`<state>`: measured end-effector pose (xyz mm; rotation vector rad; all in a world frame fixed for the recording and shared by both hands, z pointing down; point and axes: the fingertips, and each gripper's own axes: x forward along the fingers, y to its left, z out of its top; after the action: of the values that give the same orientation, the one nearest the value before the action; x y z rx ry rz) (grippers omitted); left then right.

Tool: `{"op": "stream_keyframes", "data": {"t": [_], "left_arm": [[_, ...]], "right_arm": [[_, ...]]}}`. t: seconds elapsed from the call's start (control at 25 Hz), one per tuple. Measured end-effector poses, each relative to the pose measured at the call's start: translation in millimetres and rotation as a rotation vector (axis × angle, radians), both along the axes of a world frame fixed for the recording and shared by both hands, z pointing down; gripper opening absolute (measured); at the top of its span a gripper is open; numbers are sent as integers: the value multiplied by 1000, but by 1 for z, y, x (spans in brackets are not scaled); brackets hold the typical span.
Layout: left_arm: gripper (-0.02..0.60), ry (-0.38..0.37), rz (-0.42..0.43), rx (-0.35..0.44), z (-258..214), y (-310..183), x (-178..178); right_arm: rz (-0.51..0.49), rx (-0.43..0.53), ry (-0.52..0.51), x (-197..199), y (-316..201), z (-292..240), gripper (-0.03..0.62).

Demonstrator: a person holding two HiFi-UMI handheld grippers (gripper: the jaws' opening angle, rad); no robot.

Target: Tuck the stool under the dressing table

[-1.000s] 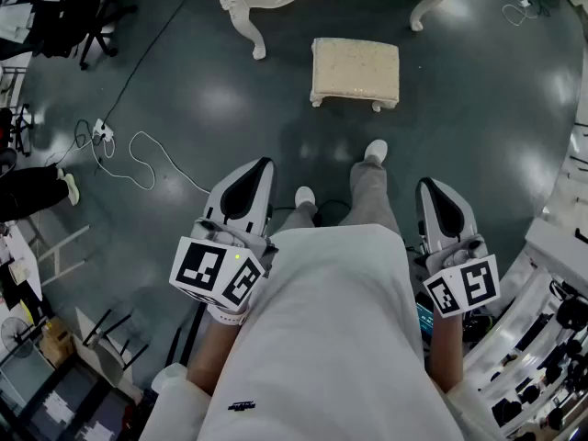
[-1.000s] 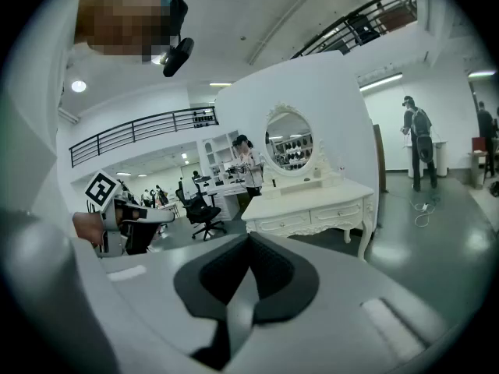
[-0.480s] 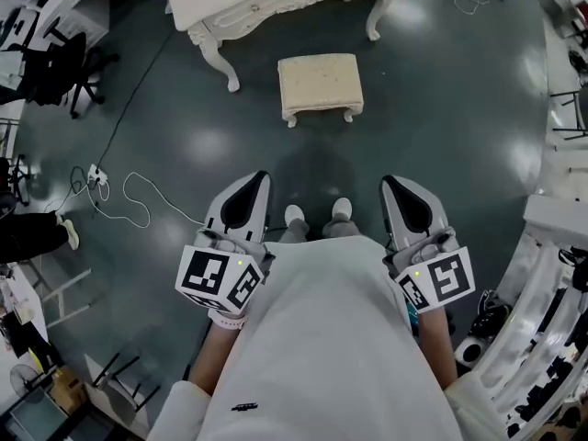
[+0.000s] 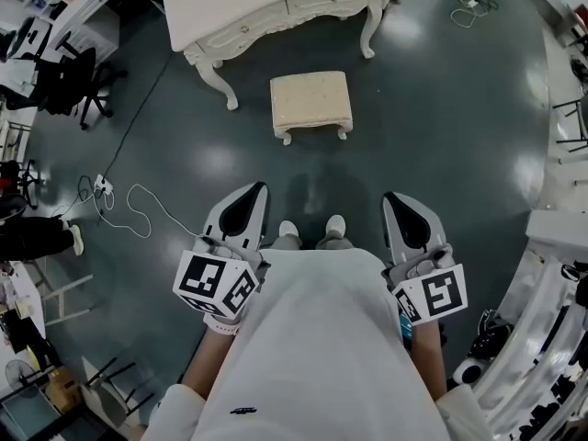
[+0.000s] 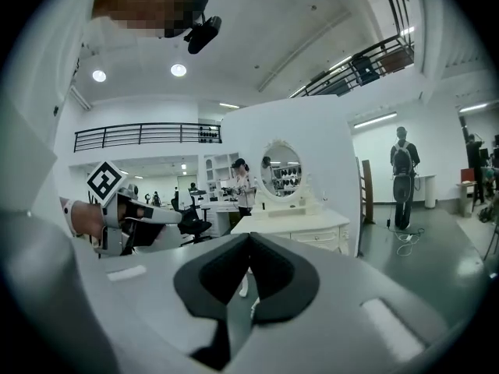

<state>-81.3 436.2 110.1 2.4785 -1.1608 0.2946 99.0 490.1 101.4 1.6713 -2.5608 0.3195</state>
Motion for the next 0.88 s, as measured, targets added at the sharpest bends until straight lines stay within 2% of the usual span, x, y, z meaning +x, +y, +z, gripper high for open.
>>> {"op": "stream_keyframes", "data": {"t": [0.24, 0.44, 0.64, 0.88], "left_arm": [[8, -51, -36, 9, 2, 6, 20], [8, -76, -87, 22, -15, 11, 22], [8, -83, -110, 16, -5, -1, 22], [8, -55, -84, -8, 9, -16, 29]], "right_arm": [[-52, 31, -47, 27, -11, 5, 11], [-98, 30, -101, 37, -15, 1, 11], [-109, 50, -113, 41, -28, 10, 9], [-84, 40, -121, 48, -37, 10, 9]]}}
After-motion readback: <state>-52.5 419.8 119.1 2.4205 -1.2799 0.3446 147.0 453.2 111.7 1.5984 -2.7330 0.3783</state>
